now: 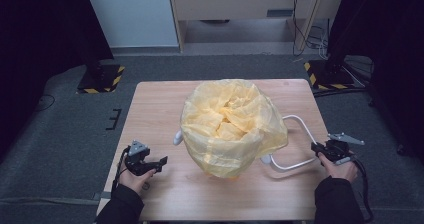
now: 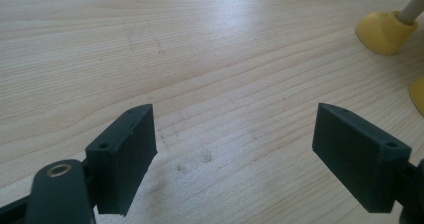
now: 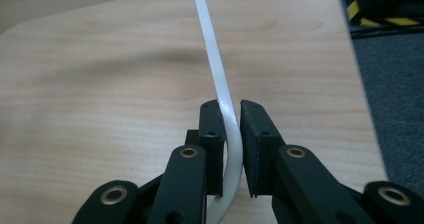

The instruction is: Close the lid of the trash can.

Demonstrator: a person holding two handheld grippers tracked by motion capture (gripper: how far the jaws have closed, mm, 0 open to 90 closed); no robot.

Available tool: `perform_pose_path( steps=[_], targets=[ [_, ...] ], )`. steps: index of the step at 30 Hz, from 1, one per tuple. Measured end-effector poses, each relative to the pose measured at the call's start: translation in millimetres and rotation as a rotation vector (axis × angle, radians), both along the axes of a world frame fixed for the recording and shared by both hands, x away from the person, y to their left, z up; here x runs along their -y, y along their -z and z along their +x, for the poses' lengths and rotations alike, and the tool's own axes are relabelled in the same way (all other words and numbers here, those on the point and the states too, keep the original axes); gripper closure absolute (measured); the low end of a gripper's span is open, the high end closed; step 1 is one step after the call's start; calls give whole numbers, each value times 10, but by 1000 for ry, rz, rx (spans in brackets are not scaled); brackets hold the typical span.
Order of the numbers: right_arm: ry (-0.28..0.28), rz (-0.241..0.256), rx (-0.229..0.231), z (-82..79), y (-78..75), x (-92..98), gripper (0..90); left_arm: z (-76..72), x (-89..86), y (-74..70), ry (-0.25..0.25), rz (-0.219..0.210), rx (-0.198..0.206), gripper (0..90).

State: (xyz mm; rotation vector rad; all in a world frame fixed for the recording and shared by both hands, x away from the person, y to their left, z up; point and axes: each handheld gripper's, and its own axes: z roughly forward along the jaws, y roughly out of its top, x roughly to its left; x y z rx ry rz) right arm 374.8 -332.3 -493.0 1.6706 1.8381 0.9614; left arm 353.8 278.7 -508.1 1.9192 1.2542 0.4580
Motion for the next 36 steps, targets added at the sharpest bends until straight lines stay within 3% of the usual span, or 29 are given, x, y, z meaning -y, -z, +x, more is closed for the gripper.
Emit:
perform_pose_path(
  steps=[5,14,26,29,36],
  targets=[
    [55,3,68,1,-104,-11,802,2,5,1,3,-1,-2,169],
    [94,37,151,-2,-285,-5,804,4,20,1,12,7,0,169],
    [131,37,286,-12,-507,-43,804,11,36,8,23,3,-5,170],
    [128,35,289,-19,-552,-67,802,16,43,18,29,12,-10,169],
    [148,27,371,-48,-705,-99,802,30,79,59,58,66,-33,169]
  ],
)
